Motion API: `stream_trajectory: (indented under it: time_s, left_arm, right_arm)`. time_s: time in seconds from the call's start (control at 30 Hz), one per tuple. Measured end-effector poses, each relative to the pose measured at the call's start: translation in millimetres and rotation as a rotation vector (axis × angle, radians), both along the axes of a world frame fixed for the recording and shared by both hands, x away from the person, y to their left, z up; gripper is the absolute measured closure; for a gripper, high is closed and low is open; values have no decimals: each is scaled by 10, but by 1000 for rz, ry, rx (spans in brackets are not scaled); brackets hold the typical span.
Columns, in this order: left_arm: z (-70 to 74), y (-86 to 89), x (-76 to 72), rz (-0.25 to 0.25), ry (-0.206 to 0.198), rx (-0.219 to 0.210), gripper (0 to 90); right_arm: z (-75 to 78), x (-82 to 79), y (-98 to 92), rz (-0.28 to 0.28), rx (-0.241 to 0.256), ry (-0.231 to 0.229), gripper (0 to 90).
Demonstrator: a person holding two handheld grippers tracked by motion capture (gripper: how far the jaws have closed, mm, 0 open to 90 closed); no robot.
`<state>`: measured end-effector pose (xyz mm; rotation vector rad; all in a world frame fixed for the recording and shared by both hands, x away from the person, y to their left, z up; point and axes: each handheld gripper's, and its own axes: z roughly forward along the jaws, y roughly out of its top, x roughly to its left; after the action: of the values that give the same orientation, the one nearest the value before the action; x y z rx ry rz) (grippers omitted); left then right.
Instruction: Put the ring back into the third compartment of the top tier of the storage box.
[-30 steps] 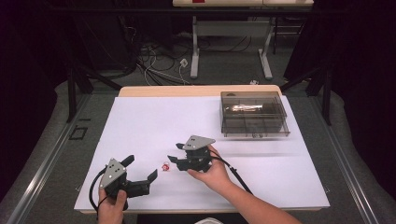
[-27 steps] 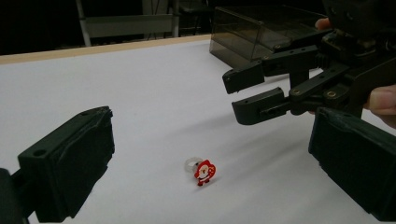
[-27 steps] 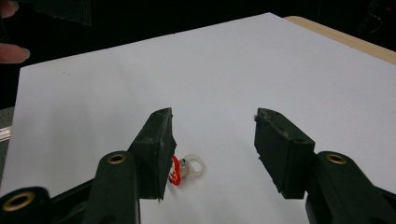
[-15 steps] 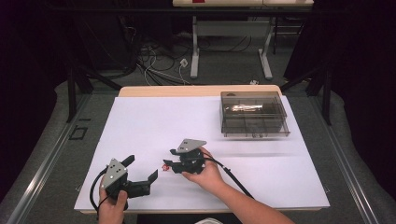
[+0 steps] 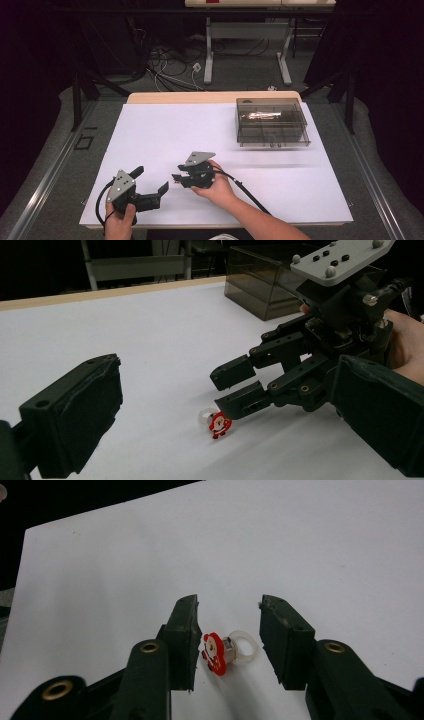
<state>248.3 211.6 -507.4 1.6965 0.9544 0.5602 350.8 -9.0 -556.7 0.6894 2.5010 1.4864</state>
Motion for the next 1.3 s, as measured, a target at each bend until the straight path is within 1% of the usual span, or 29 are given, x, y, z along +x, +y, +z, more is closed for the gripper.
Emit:
stream_trajectory:
  time_s: [0.03,0.23,0.27,0.3,0.33,0.37,0.4,0.43,0.57,0.6,0.63,0.67,0.7,0.87,0.93,1.0,1.07,1.23,1.3]
  left_arm:
    - [0,1,0,0,1,0,4]
    - [-1,2,2,-1,3,2,4]
    - [-1,3,3,-1,3,1,4]
    - [-1,3,3,-1,5,0,4]
    - [-2,4,4,-2,5,0,4]
    - [-2,4,4,-2,5,0,4]
    - [-2,4,4,-2,5,0,4]
    - [-3,4,5,-3,7,1,4]
    - [-2,5,3,0,6,2,4]
    - [-2,5,2,2,7,-1,4]
    - [-2,7,2,3,7,-3,4]
    - [-2,7,2,3,7,-3,4]
    - [-3,9,4,4,7,-5,4]
    - [-5,8,7,2,7,-1,4]
    - [-5,8,8,1,8,-1,4]
    - [-5,8,7,0,10,2,4]
    - [-4,8,7,-1,9,1,4]
    - [-5,7,7,-1,9,2,4]
    - [-5,7,8,-1,9,2,4]
  right_arm:
    - [-8,-4,5,4,-6,14,604]
    - [-38,4,27,8,-7,10,615]
    - [-38,4,28,12,-16,17,616]
    - [-48,2,37,9,-10,17,620]
    - [-48,3,37,16,-19,25,622]
    - [-62,-3,50,10,-16,27,625]
    - [-64,0,48,16,-27,29,626]
    - [-74,1,56,14,-20,24,628]
    - [-82,-5,65,19,-28,28,635]
    - [-89,-6,71,15,-23,21,636]
    - [-88,-11,72,14,-28,28,637]
    - [-94,-11,77,17,-25,28,638]
    - [-98,1,77,31,-32,16,640]
    - [-104,-6,89,20,-32,30,649]
    - [-101,-5,86,25,-38,35,652]
    - [-103,4,89,33,-43,27,664]
    - [-110,3,98,28,-37,21,674]
    - [-104,-2,99,26,-51,32,699]
    - [-106,0,99,26,-52,25,713]
